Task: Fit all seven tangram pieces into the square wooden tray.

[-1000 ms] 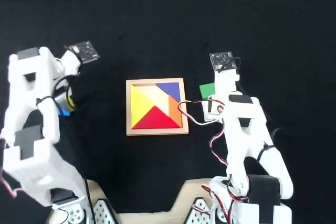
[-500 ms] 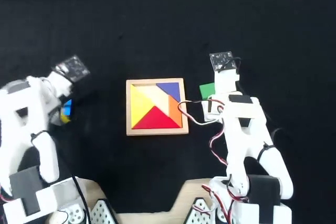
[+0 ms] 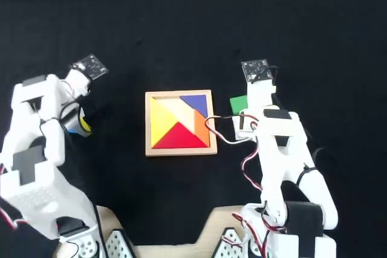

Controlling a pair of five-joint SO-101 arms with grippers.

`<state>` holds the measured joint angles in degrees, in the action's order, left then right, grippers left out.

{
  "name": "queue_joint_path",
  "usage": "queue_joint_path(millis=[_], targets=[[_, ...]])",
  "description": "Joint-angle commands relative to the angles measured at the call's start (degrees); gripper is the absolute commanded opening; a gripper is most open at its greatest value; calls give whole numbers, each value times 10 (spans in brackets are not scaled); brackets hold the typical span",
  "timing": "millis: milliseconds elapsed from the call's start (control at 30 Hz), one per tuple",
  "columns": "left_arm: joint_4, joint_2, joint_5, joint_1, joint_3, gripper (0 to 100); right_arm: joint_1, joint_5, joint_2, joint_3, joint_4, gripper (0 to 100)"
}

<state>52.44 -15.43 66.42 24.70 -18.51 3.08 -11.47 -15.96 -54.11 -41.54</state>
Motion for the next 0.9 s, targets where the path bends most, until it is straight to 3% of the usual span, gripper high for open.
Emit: queue_joint_path(millis=[0, 100, 700, 867], targets=[[76, -10, 35, 30, 73, 321, -9, -6, -2, 1, 4, 12], [101, -10, 71, 36, 78, 320, -9, -6, -2, 2, 4, 12], [62, -11, 35, 30, 74, 320, -9, -6, -2, 2, 4, 12], [63, -11, 39, 30, 73, 231, -9, -6, -2, 2, 4, 12]])
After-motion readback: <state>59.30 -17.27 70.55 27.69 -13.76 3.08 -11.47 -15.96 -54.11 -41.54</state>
